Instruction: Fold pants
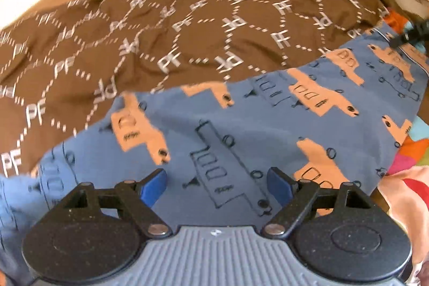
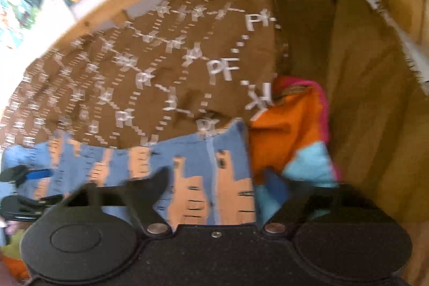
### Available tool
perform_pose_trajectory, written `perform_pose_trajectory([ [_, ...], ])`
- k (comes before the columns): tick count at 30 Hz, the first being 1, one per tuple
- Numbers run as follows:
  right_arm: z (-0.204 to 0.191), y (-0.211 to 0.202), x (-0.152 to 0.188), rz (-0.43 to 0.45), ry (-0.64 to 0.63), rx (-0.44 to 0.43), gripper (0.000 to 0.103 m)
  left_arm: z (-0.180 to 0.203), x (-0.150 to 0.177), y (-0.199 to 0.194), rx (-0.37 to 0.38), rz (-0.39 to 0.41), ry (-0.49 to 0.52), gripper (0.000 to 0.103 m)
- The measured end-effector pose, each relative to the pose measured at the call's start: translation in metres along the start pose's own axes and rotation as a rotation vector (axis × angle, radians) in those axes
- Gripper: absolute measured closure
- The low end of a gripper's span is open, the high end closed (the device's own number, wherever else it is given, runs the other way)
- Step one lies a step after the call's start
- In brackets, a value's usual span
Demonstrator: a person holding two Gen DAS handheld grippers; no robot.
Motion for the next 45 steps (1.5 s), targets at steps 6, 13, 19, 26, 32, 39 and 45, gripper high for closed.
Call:
perform_pose_trajectory([
  [6, -0.010, 0.000, 0.009, 0.011, -0.071, 0.068, 0.087, -0.019, 0.006, 0.002, 0.002, -0.027, -0.106, 0.017],
  [13, -0.051, -0.021, 0.014, 0.120, -0.359, 0.239, 0.094, -0.024, 0.010, 0.002, -0.008, -0.030, -0.127, 0.017],
  [19, -0.046, -0.004, 0.024, 0.081, -0.435, 0.334, 0.094, -0.029, 0.011, -0.001, -0.016, -0.021, -0.121, 0.017],
  [26, -0.044, 0.005, 0.030, 0.080, -0.449, 0.343, 0.091, -0.096, 0.013, -0.034, -0.157, 0.045, -0.165, 0.018],
  [32, -0.042, 0.006, 0.029, 0.078, -0.420, 0.337, 0.089, -0.164, 0.045, -0.053, -0.160, 0.025, -0.318, 0.053],
  [39, -0.043, 0.009, 0.027, 0.071, -0.414, 0.341, 0.086, -0.164, 0.042, -0.091, -0.189, 0.131, -0.353, 0.020],
  [45, -0.055, -0.009, 0.030, 0.188, -0.441, 0.428, 0.045, -0.180, 0.049, -0.088, -0.306, 0.050, -0.375, 0.026],
])
Point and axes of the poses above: each gripper's, at about its wrist camera, not at the fingertips, and y roughly the way its jaws point, z to its right, x to its underside, the point moved 4 cm from there along y, roughly the way its jaws point
